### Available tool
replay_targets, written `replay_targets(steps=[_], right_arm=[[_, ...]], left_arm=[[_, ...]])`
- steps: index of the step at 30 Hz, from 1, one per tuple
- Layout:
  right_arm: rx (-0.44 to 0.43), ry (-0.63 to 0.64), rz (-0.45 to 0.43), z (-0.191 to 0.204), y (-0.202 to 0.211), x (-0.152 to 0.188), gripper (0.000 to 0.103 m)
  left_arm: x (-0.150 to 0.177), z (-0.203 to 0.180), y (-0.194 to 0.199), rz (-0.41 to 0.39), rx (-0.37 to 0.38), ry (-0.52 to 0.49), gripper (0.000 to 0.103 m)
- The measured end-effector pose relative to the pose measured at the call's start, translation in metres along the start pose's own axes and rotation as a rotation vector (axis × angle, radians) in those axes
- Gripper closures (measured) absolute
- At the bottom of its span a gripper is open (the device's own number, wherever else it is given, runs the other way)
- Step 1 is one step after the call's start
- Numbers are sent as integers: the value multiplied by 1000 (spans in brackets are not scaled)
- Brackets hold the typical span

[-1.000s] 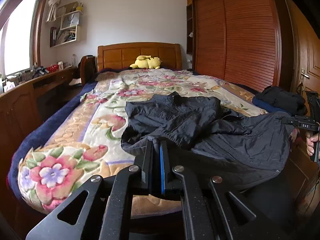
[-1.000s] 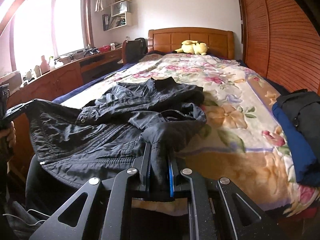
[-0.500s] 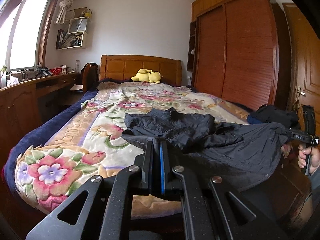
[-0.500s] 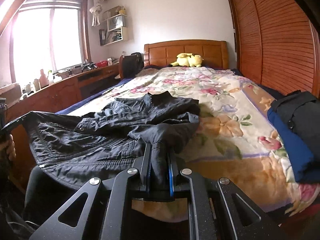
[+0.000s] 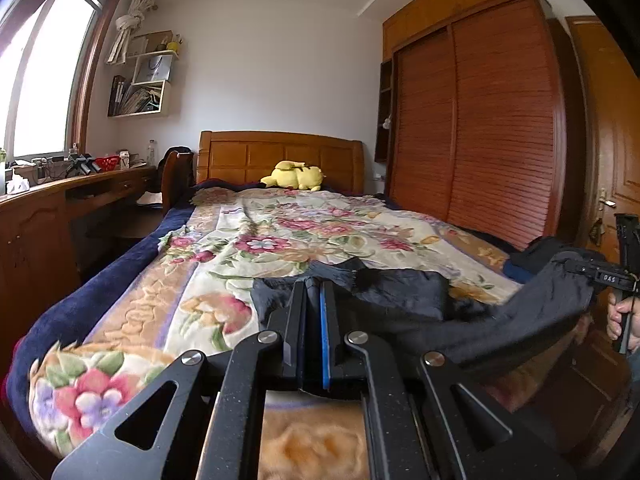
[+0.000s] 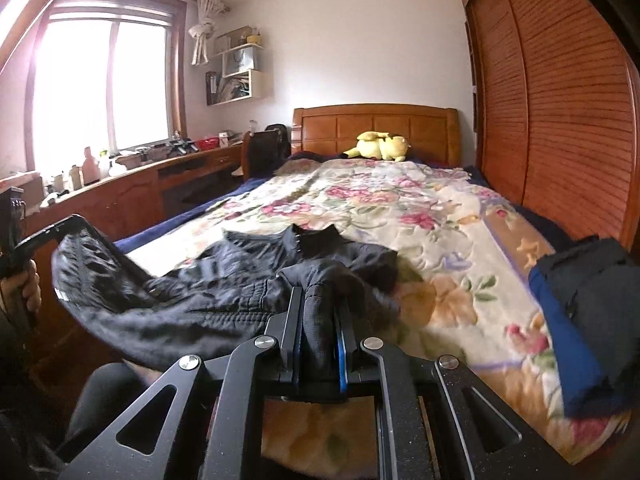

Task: Fold large clothes
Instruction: 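Lift the hem with both grippers and fold it over toward the collar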

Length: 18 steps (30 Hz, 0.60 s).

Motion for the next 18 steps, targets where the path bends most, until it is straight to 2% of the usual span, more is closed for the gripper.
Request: replay_targets(steps=[10,18], right_arm=[[30,18,59,-9,-123,-25,91],[89,43,70,-18,-232,-72,91]], left_arm=[[11,23,-122,74,-22,-9,97],[-8,57,-218,126,-113,-40,97]])
Point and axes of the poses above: each gripper's, at about its wrist camera, not at the fingertips, and y roughly against the way its jaws point, z to its left, x to its underside, the point moved 5 cm from there along -y, roughly the way its jaws point, and after that the axes turned 13 degrees about -y, right-handed, at the moved point
